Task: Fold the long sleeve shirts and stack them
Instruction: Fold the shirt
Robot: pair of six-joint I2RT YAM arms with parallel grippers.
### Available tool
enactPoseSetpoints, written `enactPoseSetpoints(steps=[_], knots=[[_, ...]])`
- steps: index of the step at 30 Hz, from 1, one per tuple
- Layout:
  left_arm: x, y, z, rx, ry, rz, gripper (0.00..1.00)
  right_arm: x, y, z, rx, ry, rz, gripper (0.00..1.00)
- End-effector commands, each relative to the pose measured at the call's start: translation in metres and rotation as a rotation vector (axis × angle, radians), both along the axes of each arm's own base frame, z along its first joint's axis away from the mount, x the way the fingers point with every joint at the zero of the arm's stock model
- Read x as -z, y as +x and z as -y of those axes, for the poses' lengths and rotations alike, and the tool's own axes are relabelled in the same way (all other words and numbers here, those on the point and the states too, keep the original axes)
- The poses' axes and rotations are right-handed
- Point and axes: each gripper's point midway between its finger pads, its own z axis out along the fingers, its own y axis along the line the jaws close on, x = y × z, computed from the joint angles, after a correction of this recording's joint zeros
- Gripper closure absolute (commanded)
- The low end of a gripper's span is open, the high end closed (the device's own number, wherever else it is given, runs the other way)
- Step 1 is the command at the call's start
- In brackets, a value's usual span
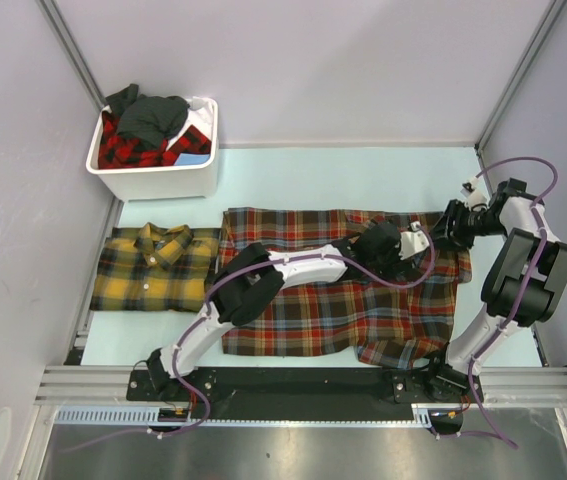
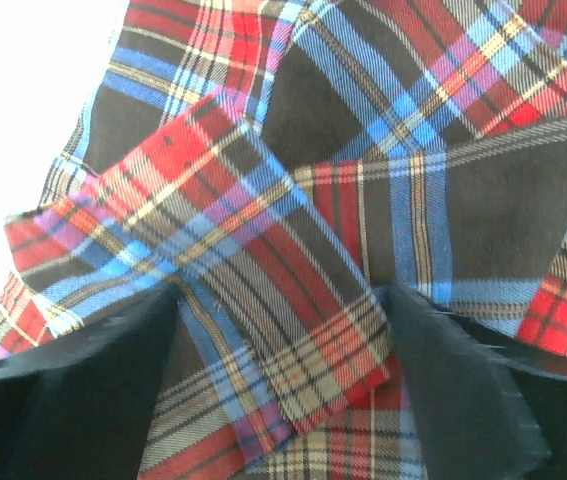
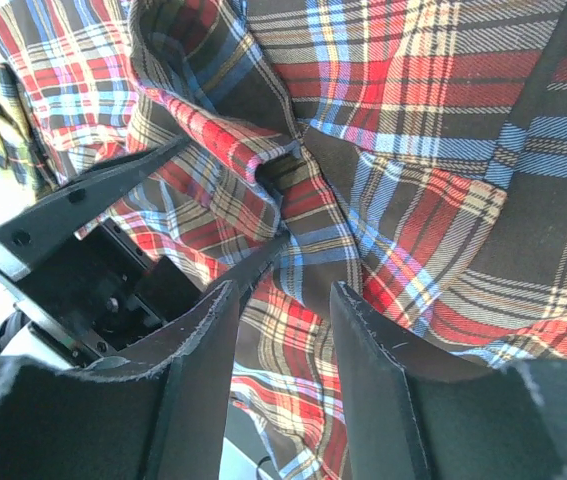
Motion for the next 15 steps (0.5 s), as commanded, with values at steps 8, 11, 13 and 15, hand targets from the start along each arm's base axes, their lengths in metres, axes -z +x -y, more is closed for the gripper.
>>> enactPoseSetpoints(steps=[8, 11, 13, 15], knots=[[-0.048, 0.007, 0.001, -0.053, -0.038, -0.004, 1.0, 0.005, 0.004, 0.008, -0.045, -0.012, 0.044, 0.52], [-0.077, 0.006, -0.009, -0.079, -0.084, -0.007, 1.0, 0.007, 0.004, 0.007, -0.053, -0.003, 0.044, 0.52], [-0.105, 0.005, -0.018, -0.093, -0.147, -0.053, 1.0, 0.008, 0.005, 0.007, -0.057, 0.002, 0.051, 0.51], [-0.138, -0.001, -0.023, -0.098, -0.234, -0.12, 1.0, 0.009, 0.006, 0.007, -0.063, 0.0, 0.059, 0.5]])
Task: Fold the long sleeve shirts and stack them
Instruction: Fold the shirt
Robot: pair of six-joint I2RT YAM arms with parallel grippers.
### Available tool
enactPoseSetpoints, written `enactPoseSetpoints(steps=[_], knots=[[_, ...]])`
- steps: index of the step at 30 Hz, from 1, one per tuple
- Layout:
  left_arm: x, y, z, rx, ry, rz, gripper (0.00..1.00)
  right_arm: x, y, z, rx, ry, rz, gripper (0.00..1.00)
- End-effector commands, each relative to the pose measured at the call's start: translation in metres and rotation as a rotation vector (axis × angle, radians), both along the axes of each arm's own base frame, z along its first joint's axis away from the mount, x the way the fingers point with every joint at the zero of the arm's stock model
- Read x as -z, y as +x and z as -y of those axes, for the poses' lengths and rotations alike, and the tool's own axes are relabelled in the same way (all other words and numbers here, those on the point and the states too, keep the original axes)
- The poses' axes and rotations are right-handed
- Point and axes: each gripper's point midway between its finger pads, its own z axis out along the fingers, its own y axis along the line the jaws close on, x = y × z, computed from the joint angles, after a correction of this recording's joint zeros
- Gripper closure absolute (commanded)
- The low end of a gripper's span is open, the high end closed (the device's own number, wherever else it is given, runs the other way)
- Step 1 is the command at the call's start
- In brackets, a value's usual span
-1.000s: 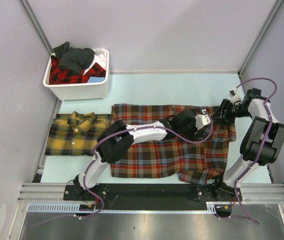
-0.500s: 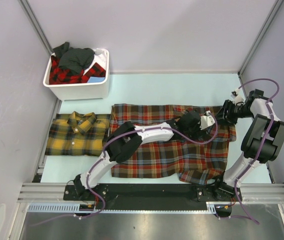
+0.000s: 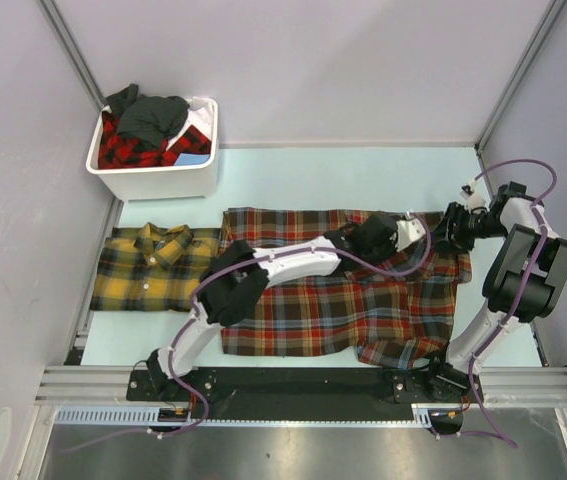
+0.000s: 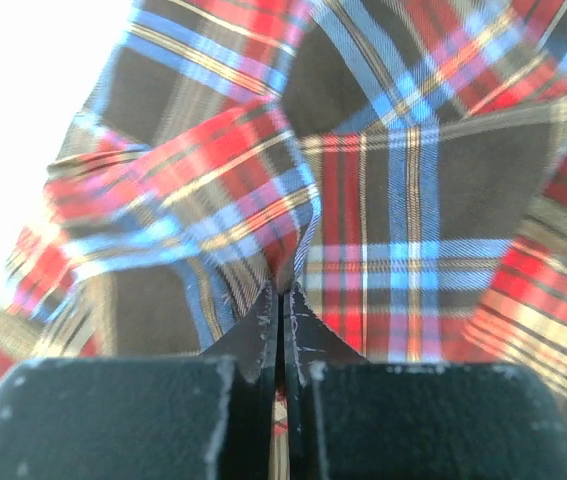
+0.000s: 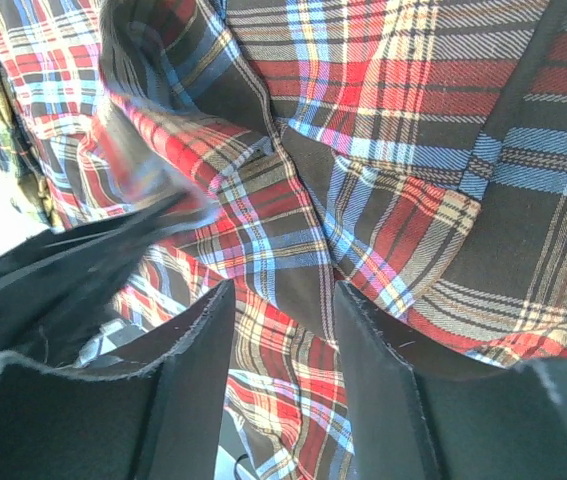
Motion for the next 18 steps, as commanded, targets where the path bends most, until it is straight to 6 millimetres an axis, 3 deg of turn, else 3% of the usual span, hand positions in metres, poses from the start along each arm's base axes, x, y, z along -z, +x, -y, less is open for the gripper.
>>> enactPoseSetpoints(steps=[1, 3, 5, 6, 7, 8, 9, 11, 12, 14, 15, 17, 18], knots=[[-0.127, 0.005, -0.016, -0.06, -0.279, -0.086, 1.0, -0.002, 0.007, 0.001, -0.028, 0.007, 0.048, 0.49], [-0.152, -0.009, -0.024, -0.052, -0.361, -0.205, 1.0, -0.003, 0.012, 0.002, -0.024, 0.002, 0.064, 0.47], [-0.154, -0.01, -0.04, -0.075, -0.389, -0.293, 1.0, -0.004, 0.017, 0.001, -0.026, -0.002, 0.075, 0.46], [-0.171, -0.014, -0.049, -0.098, -0.436, -0.32, 1.0, -0.007, 0.025, 0.0, -0.029, -0.008, 0.094, 0.46], [-0.157, -0.014, -0.064, -0.129, -0.421, -0.354, 1.0, -0.007, 0.028, 0.0, -0.027, -0.008, 0.099, 0.45], [-0.171, -0.017, -0.075, -0.139, -0.449, -0.355, 1.0, -0.008, 0.034, 0.0, -0.029, -0.013, 0.113, 0.44], [-0.158, -0.016, -0.09, -0.194, -0.45, -0.411, 1.0, -0.013, 0.041, -0.005, -0.038, -0.011, 0.127, 0.43], [-0.171, -0.016, -0.112, -0.239, -0.501, -0.443, 1.0, -0.009, 0.049, -0.012, -0.059, -0.009, 0.128, 0.43], [-0.157, -0.013, -0.128, -0.283, -0.512, -0.499, 1.0, -0.008, 0.052, -0.021, -0.087, -0.002, 0.129, 0.42], [-0.163, -0.013, -0.145, -0.307, -0.554, -0.523, 1.0, -0.003, 0.059, -0.031, -0.117, 0.001, 0.115, 0.41], [-0.15, -0.01, -0.158, -0.342, -0.571, -0.567, 1.0, 0.0, 0.061, -0.04, -0.143, -0.005, 0.109, 0.41], [-0.146, -0.008, -0.17, -0.37, -0.615, -0.598, 1.0, 0.007, 0.062, -0.045, -0.167, -0.011, 0.096, 0.41], [-0.131, -0.002, -0.184, -0.403, -0.627, -0.62, 1.0, 0.01, 0.062, -0.045, -0.174, -0.03, 0.09, 0.4]])
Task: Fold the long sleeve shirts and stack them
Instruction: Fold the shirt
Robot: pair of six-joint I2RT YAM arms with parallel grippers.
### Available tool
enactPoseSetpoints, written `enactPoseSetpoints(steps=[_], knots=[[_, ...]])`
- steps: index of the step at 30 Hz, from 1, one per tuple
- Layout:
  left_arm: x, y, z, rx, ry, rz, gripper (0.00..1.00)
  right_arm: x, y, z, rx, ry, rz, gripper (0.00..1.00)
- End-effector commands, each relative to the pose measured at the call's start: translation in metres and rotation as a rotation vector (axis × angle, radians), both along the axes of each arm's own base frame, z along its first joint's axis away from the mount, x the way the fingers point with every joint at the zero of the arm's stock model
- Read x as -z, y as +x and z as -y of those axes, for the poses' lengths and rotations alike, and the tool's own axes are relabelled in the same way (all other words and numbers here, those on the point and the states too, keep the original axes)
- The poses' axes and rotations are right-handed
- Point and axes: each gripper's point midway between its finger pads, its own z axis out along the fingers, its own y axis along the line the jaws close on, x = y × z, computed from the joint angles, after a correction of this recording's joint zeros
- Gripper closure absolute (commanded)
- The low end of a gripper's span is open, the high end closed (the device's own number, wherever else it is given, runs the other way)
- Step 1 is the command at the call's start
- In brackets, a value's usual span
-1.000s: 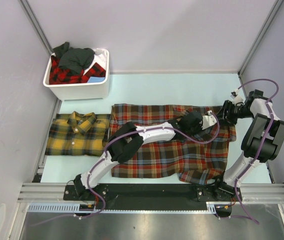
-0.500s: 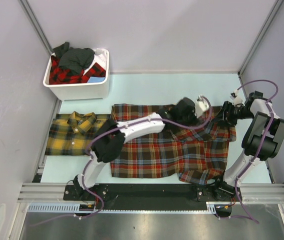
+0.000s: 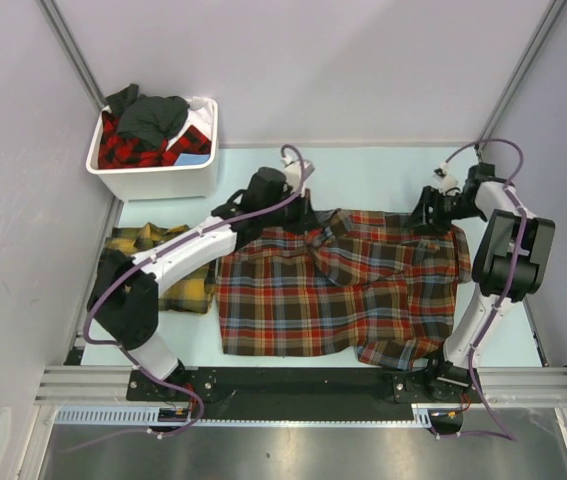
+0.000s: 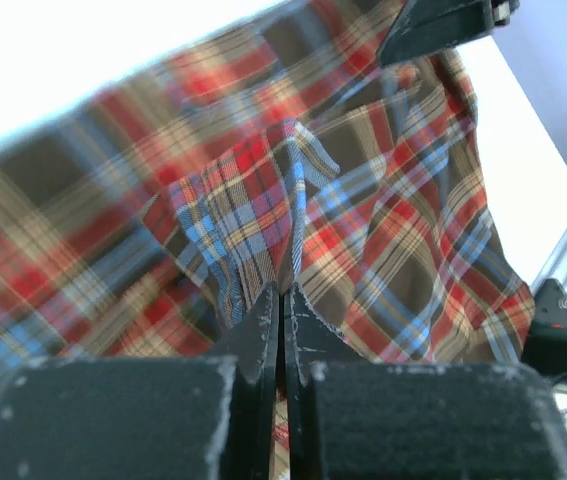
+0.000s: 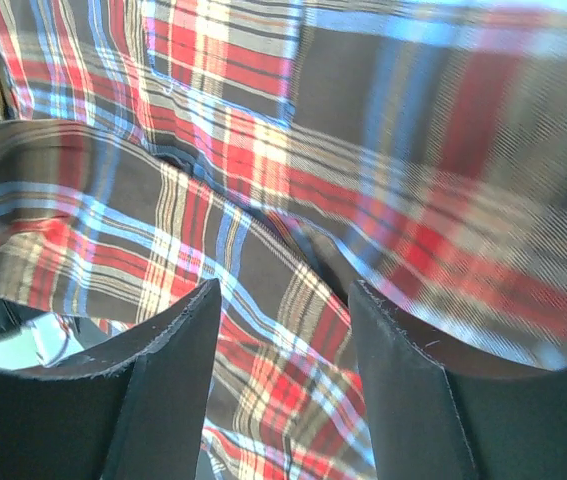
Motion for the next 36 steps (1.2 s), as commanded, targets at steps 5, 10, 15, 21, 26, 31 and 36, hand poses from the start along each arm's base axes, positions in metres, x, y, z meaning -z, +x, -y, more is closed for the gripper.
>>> enactPoseSetpoints(steps=[5, 10, 15, 21, 26, 31, 36], knots=[[0.032, 0.01, -0.051, -0.073, -0.228, -0.153, 0.99, 0.021, 0.013, -0.009, -0.084, -0.093, -0.002, 0.42], [0.043, 0.011, -0.067, -0.014, -0.258, -0.125, 0.97, 0.03, 0.011, -0.001, -0.107, -0.148, -0.015, 0.46], [0.025, 0.003, -0.075, 0.079, -0.262, 0.02, 1.0, 0.026, 0.013, 0.01, -0.117, -0.197, 0.005, 0.57], [0.044, -0.005, -0.097, 0.128, -0.205, 0.101, 0.99, 0.023, 0.012, 0.021, -0.111, -0.209, 0.013, 0.66], [0.093, 0.006, -0.126, 0.045, -0.102, -0.003, 0.8, 0.03, 0.008, 0.025, -0.134, -0.234, -0.005, 0.7], [0.103, 0.016, -0.167, -0.073, -0.05, -0.102, 0.41, 0.023, 0.004, 0.026, -0.179, -0.253, -0.001, 0.7], [0.081, 0.019, -0.166, 0.031, 0.034, -0.029, 0.21, 0.004, 0.004, 0.025, -0.22, -0.258, 0.05, 0.54]])
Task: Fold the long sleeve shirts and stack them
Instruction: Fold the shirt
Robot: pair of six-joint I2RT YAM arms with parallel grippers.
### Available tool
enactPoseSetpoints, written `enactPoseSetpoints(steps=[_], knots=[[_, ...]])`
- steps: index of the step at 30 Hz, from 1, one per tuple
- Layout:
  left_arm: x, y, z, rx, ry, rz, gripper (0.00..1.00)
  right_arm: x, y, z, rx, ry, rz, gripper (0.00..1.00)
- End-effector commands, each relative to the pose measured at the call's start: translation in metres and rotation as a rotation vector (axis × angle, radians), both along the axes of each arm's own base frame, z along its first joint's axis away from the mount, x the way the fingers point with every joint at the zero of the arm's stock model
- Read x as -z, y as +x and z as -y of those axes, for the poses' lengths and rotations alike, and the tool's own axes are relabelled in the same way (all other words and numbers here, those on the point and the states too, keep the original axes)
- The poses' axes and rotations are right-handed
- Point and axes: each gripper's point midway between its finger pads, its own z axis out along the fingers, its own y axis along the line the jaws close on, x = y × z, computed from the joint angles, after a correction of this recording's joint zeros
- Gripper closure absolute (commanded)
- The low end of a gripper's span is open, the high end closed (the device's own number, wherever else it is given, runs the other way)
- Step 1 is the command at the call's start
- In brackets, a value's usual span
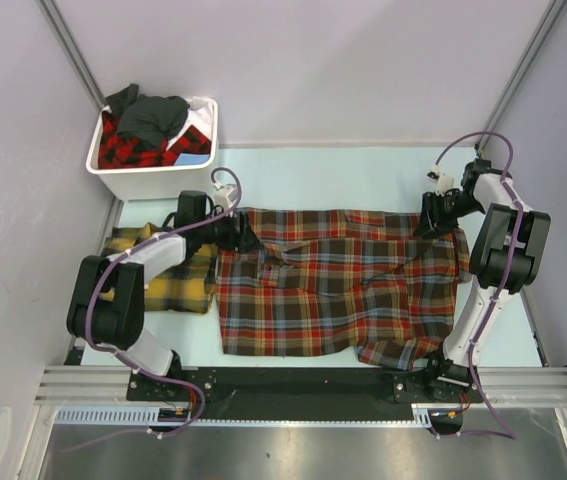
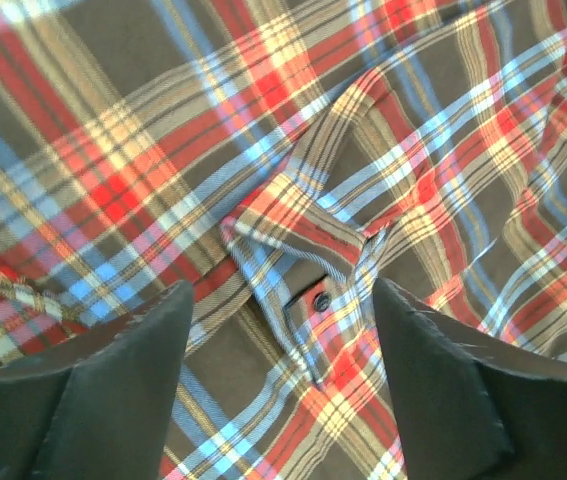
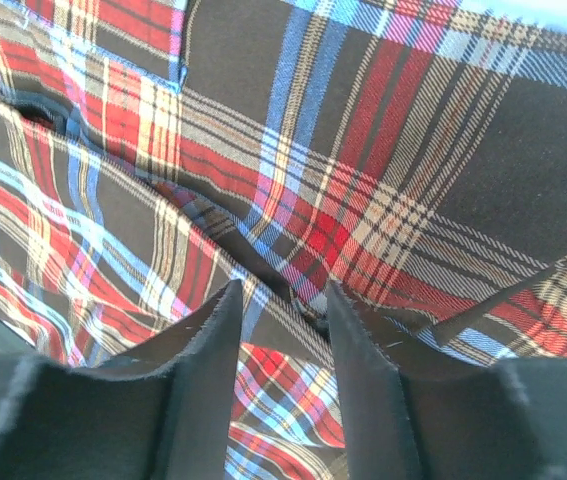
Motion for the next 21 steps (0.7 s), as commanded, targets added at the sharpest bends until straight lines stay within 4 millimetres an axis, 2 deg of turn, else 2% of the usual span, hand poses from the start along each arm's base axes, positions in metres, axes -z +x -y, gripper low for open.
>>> enactPoseSetpoints(steps=[1, 2, 4, 5, 6, 8, 10, 12, 13, 15, 16, 21], knots=[[-0.029, 0.005, 0.009, 0.145, 0.092, 0.101, 0.21, -0.027, 0.004, 0.0, -0.065, -0.015, 0.074, 0.53], [-0.037, 0.011, 0.022, 0.178, 0.111, 0.122, 0.21, -0.028, 0.005, -0.002, -0.074, -0.016, 0.082, 0.52], [-0.019, 0.012, 0.03, 0.217, 0.163, 0.067, 0.21, -0.027, 0.005, -0.005, -0.092, -0.019, 0.084, 0.51], [-0.024, 0.021, 0.037, 0.218, 0.185, 0.087, 0.22, -0.026, 0.005, -0.009, -0.105, -0.019, 0.085, 0.51], [-0.011, 0.023, 0.04, 0.223, 0.202, 0.052, 0.22, -0.025, 0.005, -0.01, -0.113, -0.019, 0.085, 0.51], [-0.009, 0.029, 0.045, 0.236, 0.24, 0.052, 0.24, -0.021, 0.005, -0.014, -0.129, -0.019, 0.078, 0.5], [0.007, 0.032, 0.045, 0.266, 0.288, 0.042, 0.24, -0.014, 0.005, -0.017, -0.154, -0.039, 0.067, 0.5], [0.008, 0.042, 0.046, 0.277, 0.323, 0.046, 0.25, -0.011, 0.003, -0.02, -0.176, -0.044, 0.06, 0.49], [0.022, 0.038, 0.043, 0.301, 0.356, 0.004, 0.25, -0.007, 0.001, -0.02, -0.185, -0.047, 0.051, 0.48], [0.026, 0.042, 0.04, 0.305, 0.388, -0.007, 0.25, -0.005, -0.002, -0.022, -0.202, -0.051, 0.043, 0.47], [0.036, 0.036, 0.037, 0.324, 0.406, -0.048, 0.25, -0.003, -0.003, -0.023, -0.209, -0.051, 0.039, 0.46], [0.044, 0.025, 0.032, 0.35, 0.426, -0.091, 0.26, 0.007, -0.008, -0.024, -0.236, -0.056, 0.014, 0.47]])
